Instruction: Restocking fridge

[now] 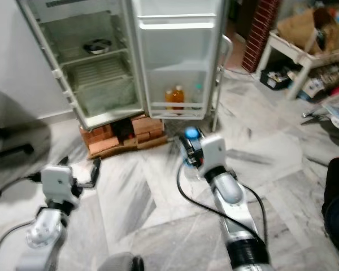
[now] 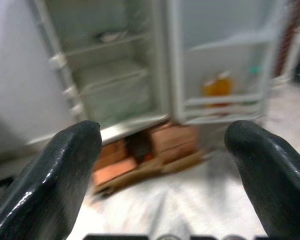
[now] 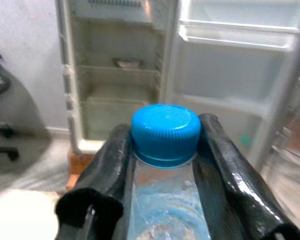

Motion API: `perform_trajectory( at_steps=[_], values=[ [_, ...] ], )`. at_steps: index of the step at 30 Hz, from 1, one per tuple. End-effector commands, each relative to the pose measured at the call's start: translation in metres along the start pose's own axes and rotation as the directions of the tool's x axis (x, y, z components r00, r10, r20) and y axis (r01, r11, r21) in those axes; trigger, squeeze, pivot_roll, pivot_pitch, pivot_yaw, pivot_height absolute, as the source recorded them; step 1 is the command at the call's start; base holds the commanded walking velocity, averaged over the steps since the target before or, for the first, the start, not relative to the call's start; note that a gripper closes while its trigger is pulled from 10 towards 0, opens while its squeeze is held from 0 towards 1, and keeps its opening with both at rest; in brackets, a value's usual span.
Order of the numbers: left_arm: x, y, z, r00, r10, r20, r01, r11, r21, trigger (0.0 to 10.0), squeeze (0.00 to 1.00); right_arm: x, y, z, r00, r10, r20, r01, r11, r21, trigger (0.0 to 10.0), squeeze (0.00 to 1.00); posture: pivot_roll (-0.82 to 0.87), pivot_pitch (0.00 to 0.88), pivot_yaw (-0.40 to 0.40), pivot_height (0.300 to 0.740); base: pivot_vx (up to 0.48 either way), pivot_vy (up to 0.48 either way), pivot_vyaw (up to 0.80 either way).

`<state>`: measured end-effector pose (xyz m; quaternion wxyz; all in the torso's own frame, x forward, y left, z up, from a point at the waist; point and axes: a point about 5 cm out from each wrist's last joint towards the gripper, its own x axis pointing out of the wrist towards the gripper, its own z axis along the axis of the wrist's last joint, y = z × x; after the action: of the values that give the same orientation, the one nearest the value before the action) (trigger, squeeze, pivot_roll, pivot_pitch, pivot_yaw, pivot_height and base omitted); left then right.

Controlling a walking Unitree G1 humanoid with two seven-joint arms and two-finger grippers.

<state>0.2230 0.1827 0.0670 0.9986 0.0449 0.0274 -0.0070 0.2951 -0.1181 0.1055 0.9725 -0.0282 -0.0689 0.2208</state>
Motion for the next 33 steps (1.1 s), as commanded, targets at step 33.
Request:
perform_trajectory(
  at_steps=[33],
  values=[
    [0.0064, -0.0061, 0.0030, 1.000, -0.020, 0.007, 0.020, 1.000, 0.003, 10.0, 0.00, 0.0024, -0.0005, 0.0042, 0.999, 0.029, 0.035, -0.028, 0.999, -0.041, 10.0, 0.00, 0.01, 0.053, 0.027, 0.740, 0.405, 0.230, 0.07]
  ],
)
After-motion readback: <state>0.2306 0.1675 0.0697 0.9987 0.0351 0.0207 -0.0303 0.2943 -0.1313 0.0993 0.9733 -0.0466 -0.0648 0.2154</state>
